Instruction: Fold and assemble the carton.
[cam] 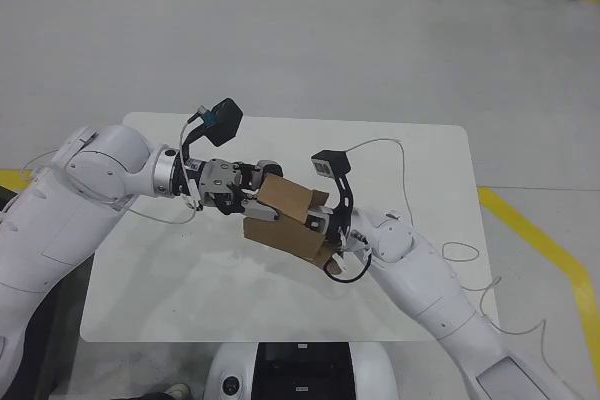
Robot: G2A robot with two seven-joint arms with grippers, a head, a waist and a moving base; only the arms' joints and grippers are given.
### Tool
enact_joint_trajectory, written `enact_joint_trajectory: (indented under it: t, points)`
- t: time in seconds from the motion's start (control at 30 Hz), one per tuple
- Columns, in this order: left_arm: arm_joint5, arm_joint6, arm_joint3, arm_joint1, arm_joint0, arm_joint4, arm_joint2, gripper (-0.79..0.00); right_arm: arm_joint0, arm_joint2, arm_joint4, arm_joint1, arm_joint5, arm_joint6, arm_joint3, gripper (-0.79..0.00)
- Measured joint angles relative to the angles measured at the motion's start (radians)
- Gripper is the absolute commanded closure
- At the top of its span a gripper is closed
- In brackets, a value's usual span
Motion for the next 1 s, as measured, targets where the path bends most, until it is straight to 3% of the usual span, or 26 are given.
enact_joint_trajectory:
  t: [0.37, 1.0]
  points:
    - [-0.010, 0.011, 0.001, 0.008, 0.012, -0.005, -0.021, -0.459, -0.027, 0.026, 0.000, 0.007, 0.003, 0.013, -0.001, 0.000]
    - [-0.015, 0.015, -0.022, 0.012, 0.028, -0.007, -0.028, -0.486, -0.033, 0.028, -0.069, 0.006, 0.037, -0.023, -0.024, 0.000]
